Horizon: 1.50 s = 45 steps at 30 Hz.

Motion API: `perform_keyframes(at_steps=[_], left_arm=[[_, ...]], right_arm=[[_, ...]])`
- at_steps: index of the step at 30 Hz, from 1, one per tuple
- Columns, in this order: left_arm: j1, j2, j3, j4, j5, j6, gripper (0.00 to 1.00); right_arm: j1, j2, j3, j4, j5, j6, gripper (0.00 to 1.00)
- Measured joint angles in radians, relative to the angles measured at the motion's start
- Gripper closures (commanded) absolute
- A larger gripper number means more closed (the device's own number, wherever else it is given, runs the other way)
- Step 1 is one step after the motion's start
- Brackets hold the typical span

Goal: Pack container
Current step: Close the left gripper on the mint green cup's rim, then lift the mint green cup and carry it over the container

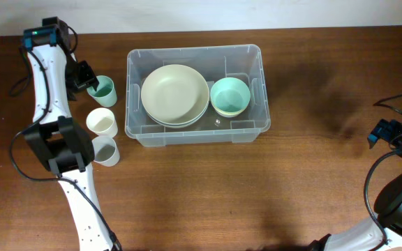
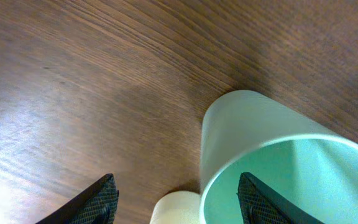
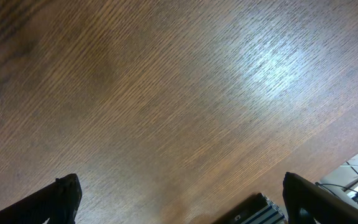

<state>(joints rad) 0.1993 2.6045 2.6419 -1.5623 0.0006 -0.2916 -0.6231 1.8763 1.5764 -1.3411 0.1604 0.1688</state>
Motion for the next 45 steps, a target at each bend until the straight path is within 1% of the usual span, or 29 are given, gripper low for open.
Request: perform_keyframes(at_steps=[8,10,11,12,14,15,17,19,23,27,33,36,38,41,45], left_arm=[[-0.018,0.041,-0.005,-0.006,0.006,0.012,0.37],[-0.018,0.04,-0.005,-0.006,0.008,0.011,0.47],[-0.018,0.04,-0.005,-0.006,0.008,0.013,0.54],[-0.018,0.041,-0.005,-0.006,0.008,0.013,0.64],[-0.018,0.041,-0.005,-0.005,0.008,0.013,0.8],[-0.018,0.041,-0.005,-0.005,0.006,0.017,0.85],[-0.017,0.041,-0.005,-0.005,0.004,0.018,0.93],[-0.014,0.041,-0.005,-0.005,0.003,0.016,0.99],[0.002,0.041,0.006,-0.006,0.003,0.016,0.99],[0.033,0.042,0.085,-0.024,0.003,0.016,0.99],[0.064,0.042,0.317,-0.084,0.02,0.016,0.99],[0.066,0.037,0.452,-0.119,0.061,0.016,0.99],[0.063,0.019,0.48,-0.121,0.096,0.023,0.99],[0.049,-0.016,0.48,-0.123,0.163,0.062,0.99],[-0.003,-0.068,0.48,-0.125,0.234,0.114,0.99]], right_arm=[[0.0,0.0,0.0,0.0,0.0,0.0,0.01],[0.0,0.0,0.0,0.0,0.0,0.0,0.01],[0.0,0.0,0.0,0.0,0.0,0.0,0.01],[0.0,0.0,0.0,0.0,0.0,0.0,0.01],[0.0,0.0,0.0,0.0,0.0,-0.001,0.01],[0.0,0.0,0.0,0.0,0.0,0.0,0.01],[0.0,0.0,0.0,0.0,0.0,0.0,0.01],[0.0,0.0,0.0,0.0,0.0,0.0,0.01],[0.0,0.0,0.0,0.0,0.0,0.0,0.01],[0.0,0.0,0.0,0.0,0.0,0.0,0.01],[0.0,0.0,0.0,0.0,0.0,0.0,0.01],[0.0,0.0,0.0,0.0,0.0,0.0,0.01],[0.0,0.0,0.0,0.0,0.0,0.0,0.01],[0.0,0.0,0.0,0.0,0.0,0.0,0.01],[0.0,0.0,0.0,0.0,0.0,0.0,0.01]])
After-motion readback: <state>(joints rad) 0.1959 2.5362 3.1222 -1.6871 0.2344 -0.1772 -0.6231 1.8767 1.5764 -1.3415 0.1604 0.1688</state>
